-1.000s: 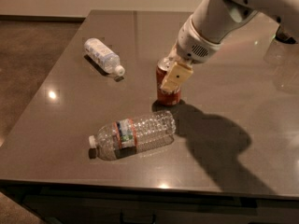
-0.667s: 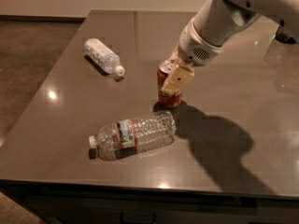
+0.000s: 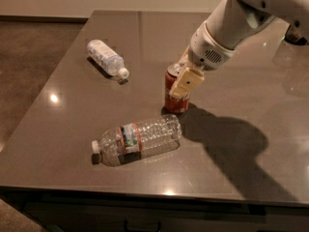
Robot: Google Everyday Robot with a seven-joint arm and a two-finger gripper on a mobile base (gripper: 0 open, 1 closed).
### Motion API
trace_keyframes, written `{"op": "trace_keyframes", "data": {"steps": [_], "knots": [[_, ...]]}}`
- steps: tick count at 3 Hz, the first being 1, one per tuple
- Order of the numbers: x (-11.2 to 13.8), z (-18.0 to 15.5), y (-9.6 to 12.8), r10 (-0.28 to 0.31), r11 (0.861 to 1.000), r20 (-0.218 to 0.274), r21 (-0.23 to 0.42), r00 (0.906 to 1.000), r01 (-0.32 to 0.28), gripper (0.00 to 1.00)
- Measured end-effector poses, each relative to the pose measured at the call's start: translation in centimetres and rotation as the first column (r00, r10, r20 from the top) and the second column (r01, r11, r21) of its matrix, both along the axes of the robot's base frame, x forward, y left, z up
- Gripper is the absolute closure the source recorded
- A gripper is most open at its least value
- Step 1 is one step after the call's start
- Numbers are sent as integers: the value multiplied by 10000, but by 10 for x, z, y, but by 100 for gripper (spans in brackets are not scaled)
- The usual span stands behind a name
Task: Move coke can near water bottle
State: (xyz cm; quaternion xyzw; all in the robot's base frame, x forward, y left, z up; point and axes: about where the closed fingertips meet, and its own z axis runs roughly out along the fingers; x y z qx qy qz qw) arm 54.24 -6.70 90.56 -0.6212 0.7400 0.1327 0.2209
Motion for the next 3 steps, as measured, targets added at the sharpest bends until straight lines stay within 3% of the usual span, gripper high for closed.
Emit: {"op": "trace_keyframes", "data": {"steps": [1, 2, 3], "knots": [[-3, -2, -5, -96, 9999, -191, 95, 9998, 98, 8], [-4, -2, -4, -79, 9999, -181, 91, 9998, 80, 0], [-4, -2, -4, -79, 9999, -181, 91, 9998, 80, 0]]}}
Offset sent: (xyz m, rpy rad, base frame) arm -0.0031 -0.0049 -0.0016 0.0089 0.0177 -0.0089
